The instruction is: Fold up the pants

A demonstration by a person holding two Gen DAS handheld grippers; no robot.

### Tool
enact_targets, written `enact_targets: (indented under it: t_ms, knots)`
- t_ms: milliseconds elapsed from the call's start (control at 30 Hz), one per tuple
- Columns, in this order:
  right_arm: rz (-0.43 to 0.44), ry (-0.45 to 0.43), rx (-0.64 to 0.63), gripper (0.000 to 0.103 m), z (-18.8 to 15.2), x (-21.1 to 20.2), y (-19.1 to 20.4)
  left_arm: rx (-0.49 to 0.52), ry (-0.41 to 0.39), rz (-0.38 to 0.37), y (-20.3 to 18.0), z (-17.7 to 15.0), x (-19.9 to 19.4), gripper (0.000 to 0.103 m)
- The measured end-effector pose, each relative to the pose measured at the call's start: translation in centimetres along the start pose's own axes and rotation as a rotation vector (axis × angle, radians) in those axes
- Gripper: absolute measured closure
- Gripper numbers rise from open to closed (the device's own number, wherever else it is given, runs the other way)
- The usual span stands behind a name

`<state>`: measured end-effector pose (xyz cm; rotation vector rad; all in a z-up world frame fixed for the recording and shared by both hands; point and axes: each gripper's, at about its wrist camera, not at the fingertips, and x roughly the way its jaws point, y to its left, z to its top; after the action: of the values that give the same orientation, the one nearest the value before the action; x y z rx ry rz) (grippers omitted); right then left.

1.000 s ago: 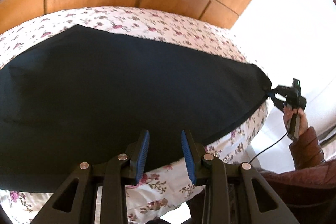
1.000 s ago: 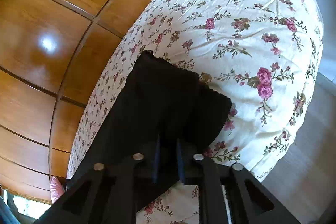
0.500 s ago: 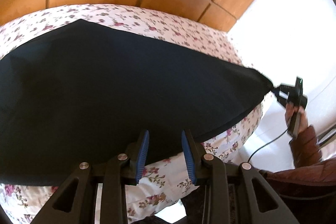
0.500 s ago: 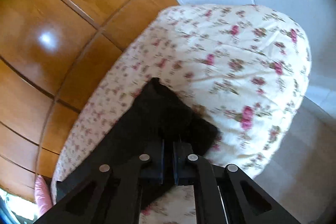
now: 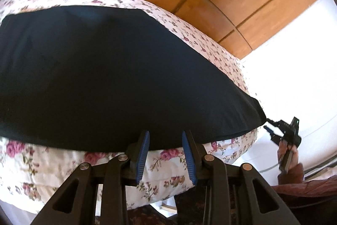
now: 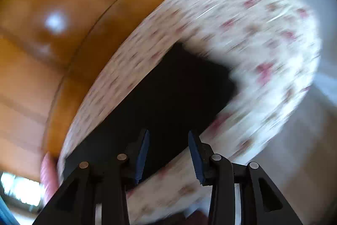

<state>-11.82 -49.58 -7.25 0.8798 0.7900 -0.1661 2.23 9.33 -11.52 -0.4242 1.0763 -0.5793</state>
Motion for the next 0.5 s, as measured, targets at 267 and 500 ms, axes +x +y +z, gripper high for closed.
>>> enact_targets:
  t_ms: [267,500]
  knots:
    - [0.362,0.402,-0.070,0.063,-9.2,9.2,8.4,-0.119,-0.013,-0.080,1.8,-0.9,-0.4,0.071]
    - [0.348,0.423,-0.016,0.071,-10.3,11.9,8.5,-0.130,-0.031,-0.085,2.1,-1.4,-0.9,0.071]
